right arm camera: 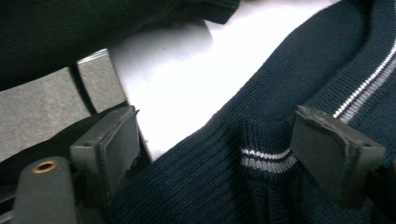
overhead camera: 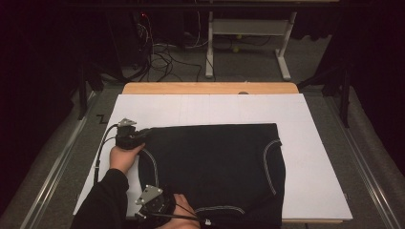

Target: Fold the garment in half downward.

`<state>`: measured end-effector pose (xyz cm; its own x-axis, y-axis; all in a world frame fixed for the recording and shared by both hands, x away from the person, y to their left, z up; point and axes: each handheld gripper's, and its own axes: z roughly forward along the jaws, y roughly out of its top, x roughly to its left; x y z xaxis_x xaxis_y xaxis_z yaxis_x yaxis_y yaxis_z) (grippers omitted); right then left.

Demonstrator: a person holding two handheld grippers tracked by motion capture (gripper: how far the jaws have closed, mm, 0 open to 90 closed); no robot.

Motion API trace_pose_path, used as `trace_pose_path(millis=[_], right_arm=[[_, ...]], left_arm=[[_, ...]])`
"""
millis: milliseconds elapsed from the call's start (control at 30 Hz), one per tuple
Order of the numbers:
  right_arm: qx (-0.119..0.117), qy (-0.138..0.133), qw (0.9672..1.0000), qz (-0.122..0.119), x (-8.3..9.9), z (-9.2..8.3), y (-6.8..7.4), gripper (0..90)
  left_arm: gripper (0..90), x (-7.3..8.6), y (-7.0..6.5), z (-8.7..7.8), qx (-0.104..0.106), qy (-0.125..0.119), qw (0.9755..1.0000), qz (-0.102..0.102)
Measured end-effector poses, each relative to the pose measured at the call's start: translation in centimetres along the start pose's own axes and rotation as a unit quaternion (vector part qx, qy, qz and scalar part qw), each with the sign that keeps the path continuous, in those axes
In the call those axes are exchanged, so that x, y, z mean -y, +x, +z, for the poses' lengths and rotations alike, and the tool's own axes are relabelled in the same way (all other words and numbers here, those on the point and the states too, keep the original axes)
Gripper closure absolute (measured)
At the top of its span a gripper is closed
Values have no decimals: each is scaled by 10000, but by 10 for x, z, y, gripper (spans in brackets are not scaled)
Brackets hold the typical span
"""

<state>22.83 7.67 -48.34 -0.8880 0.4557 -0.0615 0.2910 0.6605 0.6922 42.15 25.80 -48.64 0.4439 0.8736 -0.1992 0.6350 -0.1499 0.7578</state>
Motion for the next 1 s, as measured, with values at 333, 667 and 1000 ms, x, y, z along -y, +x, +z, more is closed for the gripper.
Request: trace_pose_path(millis=[333, 667, 1000], right_arm=[[479, 26, 9988, -138, 1, 0, 6, 372], [588, 74, 9981, -195, 1, -2, 5, 490], [749, 148, 9966, -312, 1, -4, 1, 678]], left_arm=[[732, 0, 0, 0, -4, -1, 10000, -12], [732, 0, 0, 0, -4, 3, 10000, -22], [732, 0, 0, 0, -13, 6, 10000, -22]])
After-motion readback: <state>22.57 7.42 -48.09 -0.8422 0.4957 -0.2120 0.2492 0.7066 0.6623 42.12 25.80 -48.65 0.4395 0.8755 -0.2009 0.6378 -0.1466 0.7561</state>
